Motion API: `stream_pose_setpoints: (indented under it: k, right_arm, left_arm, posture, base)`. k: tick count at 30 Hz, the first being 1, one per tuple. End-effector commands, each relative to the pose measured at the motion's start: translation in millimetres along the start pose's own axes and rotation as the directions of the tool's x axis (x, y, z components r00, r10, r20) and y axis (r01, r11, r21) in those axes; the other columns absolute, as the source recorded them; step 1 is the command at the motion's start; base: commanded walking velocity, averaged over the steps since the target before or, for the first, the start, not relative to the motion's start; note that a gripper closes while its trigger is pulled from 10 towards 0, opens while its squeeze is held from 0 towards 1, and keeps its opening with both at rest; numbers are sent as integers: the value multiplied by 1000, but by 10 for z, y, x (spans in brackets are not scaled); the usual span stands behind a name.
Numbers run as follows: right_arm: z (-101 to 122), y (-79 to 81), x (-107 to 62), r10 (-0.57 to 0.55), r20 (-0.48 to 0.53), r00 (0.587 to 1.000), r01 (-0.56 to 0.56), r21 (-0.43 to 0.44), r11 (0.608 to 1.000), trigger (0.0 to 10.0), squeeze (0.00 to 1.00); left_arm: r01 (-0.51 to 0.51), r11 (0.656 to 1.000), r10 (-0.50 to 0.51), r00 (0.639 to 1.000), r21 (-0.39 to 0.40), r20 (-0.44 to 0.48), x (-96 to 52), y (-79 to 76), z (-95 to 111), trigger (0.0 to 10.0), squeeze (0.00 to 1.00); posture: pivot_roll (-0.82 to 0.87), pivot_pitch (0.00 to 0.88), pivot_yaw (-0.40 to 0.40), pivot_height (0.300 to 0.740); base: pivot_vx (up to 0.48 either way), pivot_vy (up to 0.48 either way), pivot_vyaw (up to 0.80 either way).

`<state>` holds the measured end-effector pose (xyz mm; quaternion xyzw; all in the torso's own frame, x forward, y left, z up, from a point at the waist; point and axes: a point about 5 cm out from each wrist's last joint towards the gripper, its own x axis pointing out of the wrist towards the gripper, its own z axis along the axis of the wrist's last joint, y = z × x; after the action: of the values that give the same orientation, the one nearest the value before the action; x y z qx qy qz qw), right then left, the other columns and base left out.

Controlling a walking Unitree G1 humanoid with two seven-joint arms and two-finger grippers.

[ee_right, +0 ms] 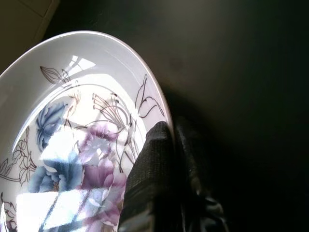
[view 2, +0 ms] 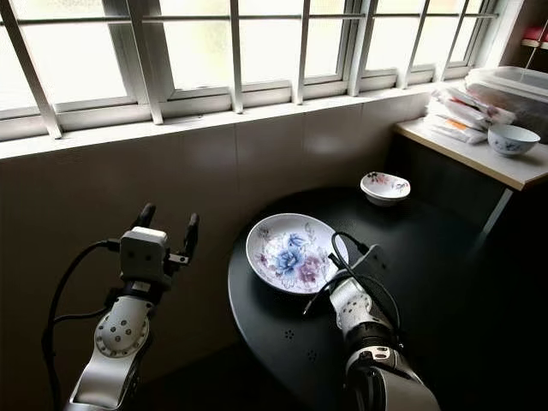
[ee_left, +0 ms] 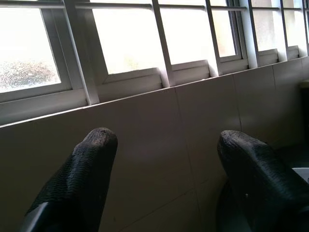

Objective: Kitchen organization

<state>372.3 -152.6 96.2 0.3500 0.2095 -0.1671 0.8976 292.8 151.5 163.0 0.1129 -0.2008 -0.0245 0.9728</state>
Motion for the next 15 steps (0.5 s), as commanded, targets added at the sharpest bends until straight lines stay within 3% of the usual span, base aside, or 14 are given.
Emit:
stream_pose_setpoints:
  k: [1,5,6,7,8,9,15]
  right_arm:
    - [101,61,-32,-7,47,999,8,-25,1000,0,0]
    - [108,127,-90,-18,49,999,20,-38,999,0,0]
    - [72,143,-140,-39,35,999,41,-63,997,1373,0]
    - [72,143,-140,-39,35,999,41,-63,997,1373,0]
    - [24,143,-166,-47,19,999,49,-93,994,6078,0]
    - [1,136,-175,-49,10,999,50,-96,994,10000,0]
    - [-68,76,-224,-73,-8,997,71,-139,988,10000,0]
  left_arm:
    - [12,1000,-12,1000,3,-6,-7,-21,-9,10000,0]
    - [12,1000,-12,1000,2,-6,-4,-19,-10,10000,0]
    - [14,1000,-14,1000,2,-7,-4,-22,-13,10000,0]
    - [14,1000,-14,1000,2,-7,-4,-22,-13,10000,0]
    - [15,1000,-15,1000,1,-7,-3,-22,-15,10000,0]
    - [15,1000,-15,1000,1,-7,-2,-23,-15,10000,0]
    - [12,1000,-12,1000,-1,-6,2,-29,-14,10000,0]
  posture:
    - [29,0,-37,736]
    - [26,0,-36,736]
    - [23,0,-36,736]
    - [23,0,-36,736]
    - [22,0,-37,736]
    - [21,0,-37,736]
    - [25,0,-40,736]
  base:
    - [0,0,0]
    - [0,0,0]
    - [0,0,0]
    - [0,0,0]
    - [0,0,0]
    - [0,0,0]
    - [0,0,0]
